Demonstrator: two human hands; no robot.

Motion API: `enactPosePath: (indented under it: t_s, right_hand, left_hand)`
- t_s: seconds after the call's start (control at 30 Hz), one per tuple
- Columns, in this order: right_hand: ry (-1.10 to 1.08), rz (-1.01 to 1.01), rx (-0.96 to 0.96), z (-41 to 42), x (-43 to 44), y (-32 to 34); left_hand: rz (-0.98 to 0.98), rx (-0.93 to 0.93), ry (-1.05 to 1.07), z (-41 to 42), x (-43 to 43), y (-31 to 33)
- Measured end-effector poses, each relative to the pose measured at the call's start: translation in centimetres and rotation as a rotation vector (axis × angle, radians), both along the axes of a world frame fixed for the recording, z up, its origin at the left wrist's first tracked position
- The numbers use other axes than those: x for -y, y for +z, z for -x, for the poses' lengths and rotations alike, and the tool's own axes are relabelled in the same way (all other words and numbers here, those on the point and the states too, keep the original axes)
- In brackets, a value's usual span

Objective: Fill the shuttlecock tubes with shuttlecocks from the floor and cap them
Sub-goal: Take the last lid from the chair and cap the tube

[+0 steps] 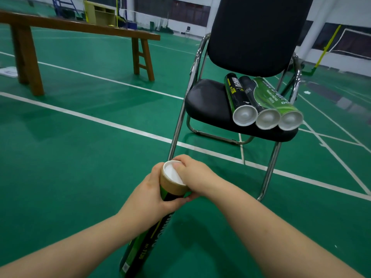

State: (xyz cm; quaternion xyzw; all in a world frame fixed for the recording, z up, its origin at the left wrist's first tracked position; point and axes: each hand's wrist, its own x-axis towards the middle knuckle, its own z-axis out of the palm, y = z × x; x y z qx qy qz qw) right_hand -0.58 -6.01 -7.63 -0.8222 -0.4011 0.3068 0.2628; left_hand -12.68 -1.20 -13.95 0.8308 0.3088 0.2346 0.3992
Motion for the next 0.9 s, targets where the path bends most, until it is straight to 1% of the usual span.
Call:
enactPosePath:
  t_s: [0.07, 0.17, 0.2, 0.33, 0.43, 0.6, 0.73, 0.8, 0.9]
  right_hand:
    - [-0.041, 0.031, -0.083, 0.1, 0.5, 0.3]
    - [-0.049, 0.014, -0.264, 0.3, 1.4, 0.4]
    - [-0.041, 0.005, -0.294, 0.5, 1.7, 0.5]
    - [0.024, -0.023, -0.255, 1.5, 3.4, 0.5]
    - [0.032, -0.056, -0.268, 2.5, 4.9, 0.6]
    - [0.067, -0.128, -0.267, 3.5, 7.8, 2.7]
    - [0.069, -0.264, -0.241, 3.6, 10.0, 5.9]
    - [0.054, -0.375, -0.238, 3.6, 11.0, 8.0]
    - [0.062, -0.529, -0.159, 3.4, 11.9, 11.6]
  left_hand:
    - [0.02, -0.004, -0.019, 0.2, 0.2, 0.2]
    - [0.032, -0.03, -0.038, 0.8, 0.8, 0.8]
    - [0.032, -0.043, -0.041, 1.1, 1.0, 1.0]
    - [0.011, -0.097, -0.01, 2.8, 2.2, 1.2]
    - [-0.008, -0.144, 0.0, 3.9, 3.5, 1.6]
    - [-0.039, -0.149, -0.005, 4.8, 5.5, 3.9]
    - [-0.127, -0.098, -0.021, 4.5, 6.9, 7.9]
    - [-0.199, -0.041, -0.01, 4.2, 7.5, 10.4]
    - [-0.3, 0.07, 0.007, 3.4, 7.9, 14.3]
